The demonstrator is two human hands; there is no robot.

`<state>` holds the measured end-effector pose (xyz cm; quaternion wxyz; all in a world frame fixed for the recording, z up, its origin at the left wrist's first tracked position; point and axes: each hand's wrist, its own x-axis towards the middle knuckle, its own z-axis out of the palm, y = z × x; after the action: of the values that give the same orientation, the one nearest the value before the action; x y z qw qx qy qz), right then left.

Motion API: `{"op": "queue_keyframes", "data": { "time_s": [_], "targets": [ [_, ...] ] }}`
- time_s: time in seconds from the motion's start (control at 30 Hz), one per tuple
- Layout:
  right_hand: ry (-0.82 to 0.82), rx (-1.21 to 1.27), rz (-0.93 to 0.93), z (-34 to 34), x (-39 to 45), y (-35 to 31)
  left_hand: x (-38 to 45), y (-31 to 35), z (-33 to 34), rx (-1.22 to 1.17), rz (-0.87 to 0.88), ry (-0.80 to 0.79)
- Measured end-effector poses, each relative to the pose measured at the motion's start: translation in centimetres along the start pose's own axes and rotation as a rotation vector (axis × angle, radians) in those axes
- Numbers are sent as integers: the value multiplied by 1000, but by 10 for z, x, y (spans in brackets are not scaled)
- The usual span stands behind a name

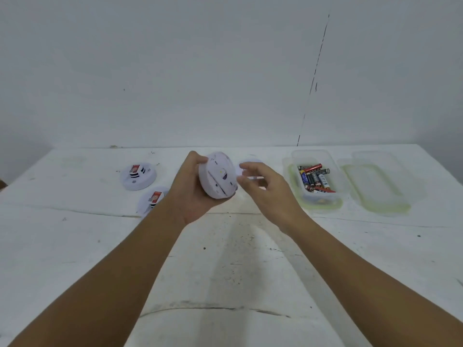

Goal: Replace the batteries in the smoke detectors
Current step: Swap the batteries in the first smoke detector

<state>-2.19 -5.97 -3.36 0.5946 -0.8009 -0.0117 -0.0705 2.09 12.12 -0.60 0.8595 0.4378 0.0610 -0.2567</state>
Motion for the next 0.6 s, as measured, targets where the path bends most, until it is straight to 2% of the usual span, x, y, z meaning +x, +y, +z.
{"op": "queue_keyframes", "data": {
  "time_s": [0.1,0.17,0.3,0.43,0.6],
  "targets": [
    [15,-81,-112,15,3,-21,-9,9,-2,-136,-27,-197],
    [58,-166,-168,23,1,-28,-10,12,-6,-175,-26,-274],
    [102,-291,-246,36,-8,-33,-10,13,-16,-182,-48,-306],
    [94,-419,-303,41,-13,-32,-5,11,-22,-92,-89,-288],
    [86,-443,-305,31,-15,-31,-4,8,-17,-106,-116,-279]
  ]
}}
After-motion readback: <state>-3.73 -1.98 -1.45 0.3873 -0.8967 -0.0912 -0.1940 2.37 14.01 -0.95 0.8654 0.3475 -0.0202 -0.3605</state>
